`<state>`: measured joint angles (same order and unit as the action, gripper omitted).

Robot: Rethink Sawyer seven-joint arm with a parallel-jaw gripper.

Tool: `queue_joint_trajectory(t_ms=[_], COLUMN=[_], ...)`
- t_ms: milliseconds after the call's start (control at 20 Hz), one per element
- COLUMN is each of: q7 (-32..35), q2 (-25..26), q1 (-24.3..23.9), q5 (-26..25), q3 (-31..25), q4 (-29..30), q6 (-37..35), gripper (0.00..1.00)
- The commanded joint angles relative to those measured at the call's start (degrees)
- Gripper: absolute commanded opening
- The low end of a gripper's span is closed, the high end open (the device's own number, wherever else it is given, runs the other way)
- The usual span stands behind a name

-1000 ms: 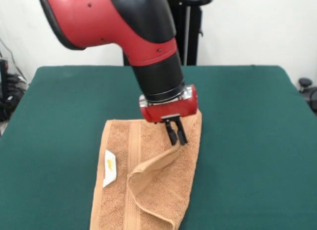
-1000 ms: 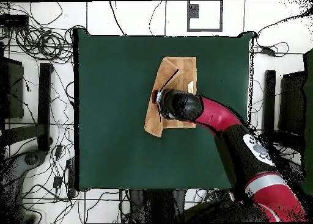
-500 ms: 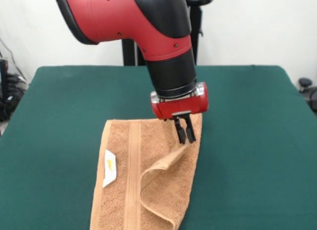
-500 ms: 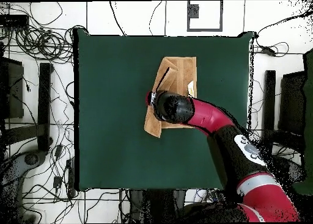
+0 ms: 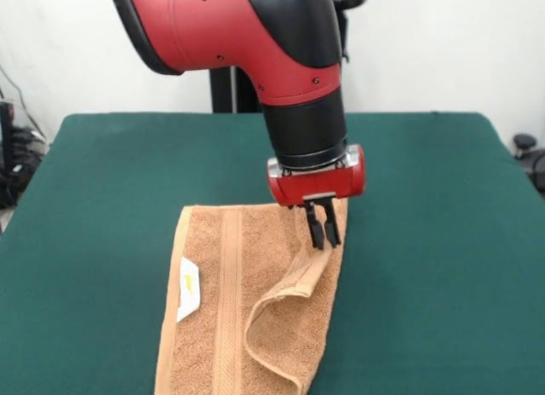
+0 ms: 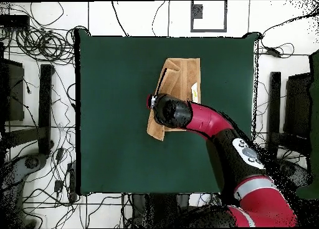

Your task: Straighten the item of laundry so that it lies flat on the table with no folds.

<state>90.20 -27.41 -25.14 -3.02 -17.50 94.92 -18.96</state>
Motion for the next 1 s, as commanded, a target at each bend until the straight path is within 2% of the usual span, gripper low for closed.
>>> queue_joint_trajectory(t_ms=[50, 600, 1000], q7=[16.6, 16.5, 18.0], q2=[1.4, 1.0, -0.1], q1=[3.8, 6.0, 11.0], q5=[4.1, 7.5, 10.4], q3=[0.4, 1.8, 5.8], q4=[5.5, 5.9, 5.0], q6=[3.7, 4.1, 2.7], gripper=[0.0, 0.0, 0.0])
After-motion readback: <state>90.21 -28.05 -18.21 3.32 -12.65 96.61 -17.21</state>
